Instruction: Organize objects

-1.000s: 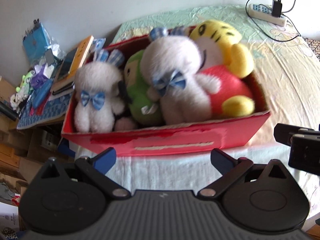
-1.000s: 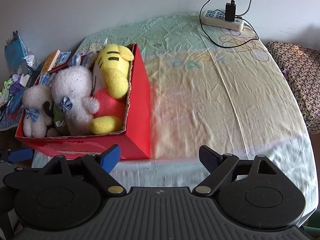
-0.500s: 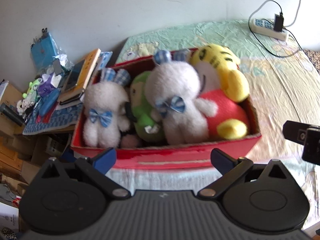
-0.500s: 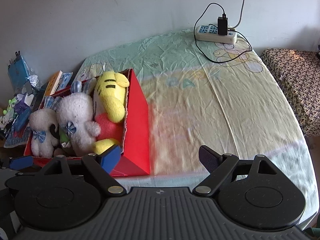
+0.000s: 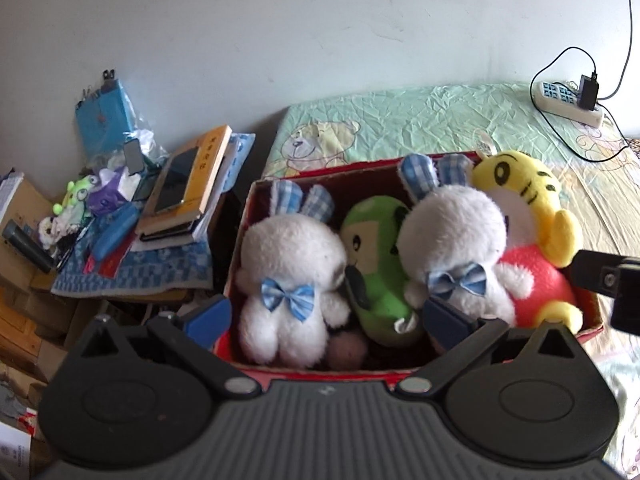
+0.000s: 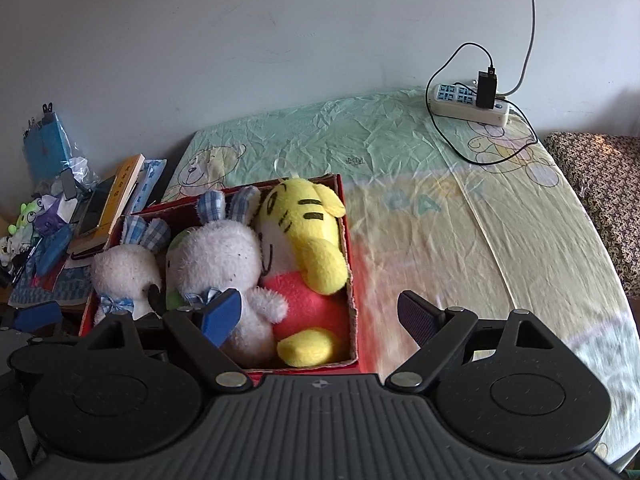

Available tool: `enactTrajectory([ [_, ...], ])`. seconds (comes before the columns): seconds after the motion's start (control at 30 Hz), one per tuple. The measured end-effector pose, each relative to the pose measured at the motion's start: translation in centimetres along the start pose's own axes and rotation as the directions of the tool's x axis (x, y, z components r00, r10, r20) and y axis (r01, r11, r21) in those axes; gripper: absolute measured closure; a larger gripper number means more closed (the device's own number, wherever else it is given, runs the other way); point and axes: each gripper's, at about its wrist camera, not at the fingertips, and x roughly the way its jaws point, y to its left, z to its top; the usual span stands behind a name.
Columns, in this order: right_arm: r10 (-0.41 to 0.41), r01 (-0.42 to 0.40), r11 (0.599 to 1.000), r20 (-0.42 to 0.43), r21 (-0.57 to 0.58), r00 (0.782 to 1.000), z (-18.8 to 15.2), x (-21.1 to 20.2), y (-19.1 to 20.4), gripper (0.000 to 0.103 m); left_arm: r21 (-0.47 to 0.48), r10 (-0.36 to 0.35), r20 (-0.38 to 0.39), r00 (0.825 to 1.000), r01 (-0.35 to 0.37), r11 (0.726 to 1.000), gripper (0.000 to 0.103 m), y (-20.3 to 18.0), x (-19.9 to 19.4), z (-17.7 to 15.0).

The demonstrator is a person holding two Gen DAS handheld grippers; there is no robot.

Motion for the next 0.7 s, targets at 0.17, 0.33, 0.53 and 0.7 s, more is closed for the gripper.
enactTrajectory([
  [0.17,-0.026,0.026,1.0,-0.001,0.001,1.0,0.5,1.0,1.4,0.016,0.005,-0.014,-0.01,1.0,0.014,1.0,0.0,1.2,1.5,0.5],
  [0.33,-0.049,0.049,0.999,-0.016,0.016,0.999,0.5,2.0,2.3,0.016,0.012,-0.032,-0.016,0.999,0.032,0.999,0.0,2.0,2.8,0.8],
  [0.53,-0.069,0.069,0.997,-0.029,0.018,0.997,0.5,2.9,3.3,0.016,0.022,-0.065,-0.024,0.998,0.065,0.998,0.0,2.6,4.0,1.0],
  [0.7,-0.08,0.08,0.997,-0.029,0.01,0.996,0.8,3.4,4.0,0.016,0.02,-0.078,-0.028,0.997,0.079,0.997,0.0,3.1,4.7,1.1],
])
